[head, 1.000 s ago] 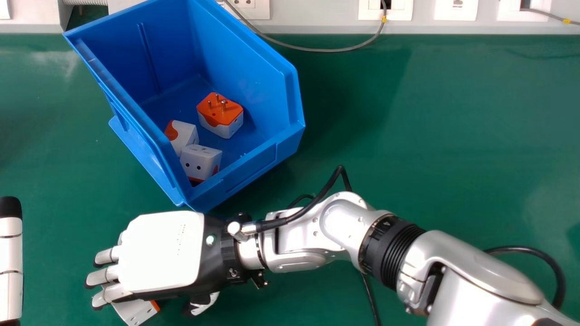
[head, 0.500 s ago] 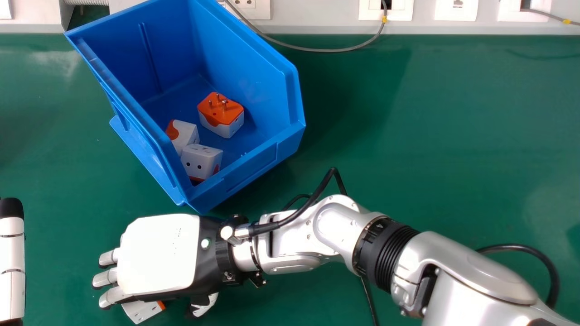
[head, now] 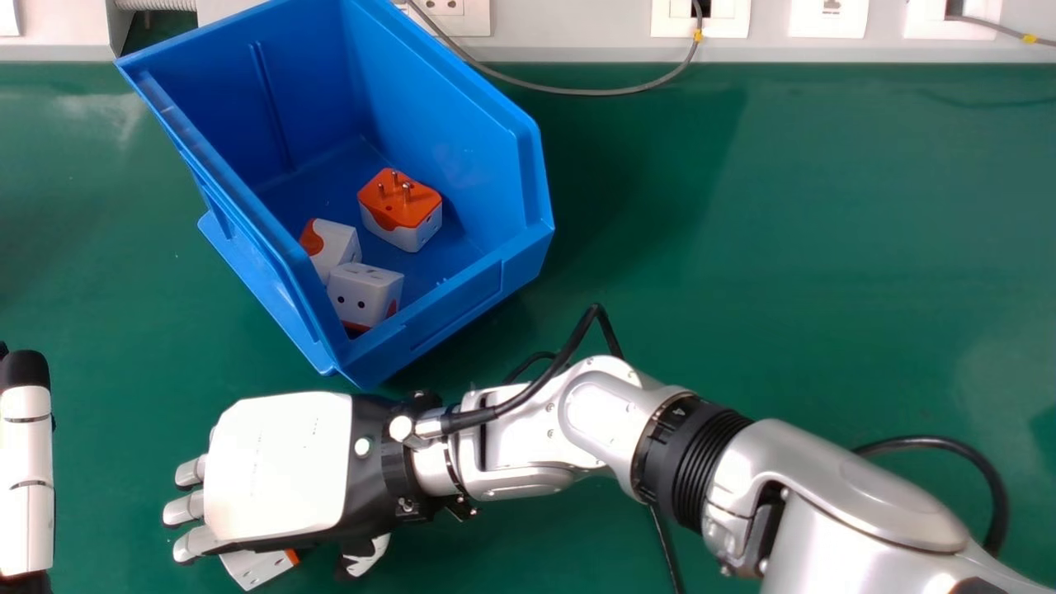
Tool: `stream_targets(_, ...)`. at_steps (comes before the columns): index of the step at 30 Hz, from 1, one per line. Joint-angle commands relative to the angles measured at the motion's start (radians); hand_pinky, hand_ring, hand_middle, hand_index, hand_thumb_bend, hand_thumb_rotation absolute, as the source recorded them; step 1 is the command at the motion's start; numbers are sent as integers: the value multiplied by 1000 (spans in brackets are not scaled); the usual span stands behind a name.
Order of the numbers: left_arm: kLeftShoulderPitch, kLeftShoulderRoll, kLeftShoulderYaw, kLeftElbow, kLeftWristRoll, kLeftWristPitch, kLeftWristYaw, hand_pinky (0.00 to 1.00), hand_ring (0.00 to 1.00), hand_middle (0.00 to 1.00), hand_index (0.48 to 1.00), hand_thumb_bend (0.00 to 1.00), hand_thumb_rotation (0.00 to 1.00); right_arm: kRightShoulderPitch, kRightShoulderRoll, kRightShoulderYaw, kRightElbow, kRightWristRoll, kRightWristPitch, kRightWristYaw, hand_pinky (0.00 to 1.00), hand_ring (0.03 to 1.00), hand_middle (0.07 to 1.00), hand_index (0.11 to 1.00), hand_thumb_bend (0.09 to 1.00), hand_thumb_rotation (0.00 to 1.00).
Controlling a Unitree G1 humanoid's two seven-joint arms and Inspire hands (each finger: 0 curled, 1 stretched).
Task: Pick all objects and put in blue box
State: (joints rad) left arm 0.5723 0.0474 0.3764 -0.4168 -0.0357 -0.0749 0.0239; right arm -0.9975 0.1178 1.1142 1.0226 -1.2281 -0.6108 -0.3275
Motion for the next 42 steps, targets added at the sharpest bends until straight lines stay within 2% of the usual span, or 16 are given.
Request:
stream_targets(1, -1, -5, -2, -34, 6, -4, 7, 908, 972, 978, 1000, 546, 1000, -24, 8, 2, 0, -1, 16, -16, 765, 875, 876, 822, 471, 198)
stream_targets(7, -1, -4, -9, -41, 8, -1, 8, 906, 972, 978, 1000, 548, 1000, -21, 13, 17, 15, -10, 36, -22, 712, 826, 832, 774, 588, 103)
stream_targets(11, 1, -5, -13, -47, 9, 1, 8, 905, 972, 978, 1000, 549, 1000, -23, 15, 24, 26, -9, 40, -28, 700, 817, 824, 764, 615, 87)
stream_targets(19, 1, -8, -22, -65, 11, 15, 9, 904, 973, 979, 1000, 558, 1000, -35, 27, 25, 56, -2, 40, -28, 641, 768, 775, 711, 728, 32)
stream_targets(20, 1, -8, -23, -67, 12, 17, 10, 904, 973, 979, 1000, 558, 1000, -36, 26, 25, 60, 0, 37, -35, 641, 768, 775, 711, 728, 32)
stream_targets(21, 1, -9, -25, -69, 14, 18, 11, 904, 974, 979, 1000, 559, 1000, -36, 26, 26, 66, 0, 33, -45, 616, 744, 750, 667, 686, 51)
stream_targets(23, 0, -9, -25, -70, 15, 20, 11, 904, 974, 979, 1000, 559, 1000, -38, 25, 25, 78, 4, 27, -59, 616, 744, 750, 667, 686, 51)
stream_targets(24, 0, -9, -26, -71, 15, 21, 11, 904, 974, 979, 1000, 560, 1000, -39, 25, 25, 83, 4, 24, -64, 574, 691, 707, 624, 653, 41)
stream_targets(25, -1, -8, -26, -72, 14, 24, 11, 904, 974, 979, 1000, 560, 1000, -40, 26, 23, 93, 7, 23, -66, 574, 691, 707, 624, 653, 41)
stream_targets(26, -2, -8, -27, -74, 14, 25, 11, 904, 974, 979, 1000, 562, 1000, -40, 27, 20, 102, 11, 23, -64, 516, 621, 665, 594, 628, 32)
stream_targets(27, -2, -7, -28, -76, 14, 27, 11, 904, 974, 979, 1000, 562, 1000, -38, 26, 14, 108, 19, 22, -59, 516, 621, 665, 594, 628, 32)
stream_targets(28, -3, -7, -29, -77, 13, 28, 11, 904, 974, 980, 1000, 563, 1000, -38, 26, 11, 112, 26, 21, -56, 466, 569, 630, 571, 608, 26)
stream_targets(30, -2, -8, -31, -82, 13, 31, 11, 906, 974, 981, 1000, 562, 1000, -35, 26, 4, 120, 43, 24, -41, 427, 527, 601, 552, 592, 21)
stream_targets(34, 0, -9, -34, -91, 12, 37, 11, 910, 975, 983, 1000, 558, 1000, -31, 27, 5, 139, 59, 51, -15, 375, 478, 565, 524, 568, 13)
stream_targets(41, 1, -5, -35, -82, 9, 30, 4, 915, 976, 985, 1000, 553, 1000, -24, 9, 12, 124, 64, 92, -18, 325, 441, 536, 521, 548, 8)
stream_targets(42, 2, -5, -36, -84, 10, 30, 3, 916, 976, 985, 1000, 554, 1000, -24, 9, -5, 126, 91, 70, 19, 270, 368, 523, 511, 544, 6)
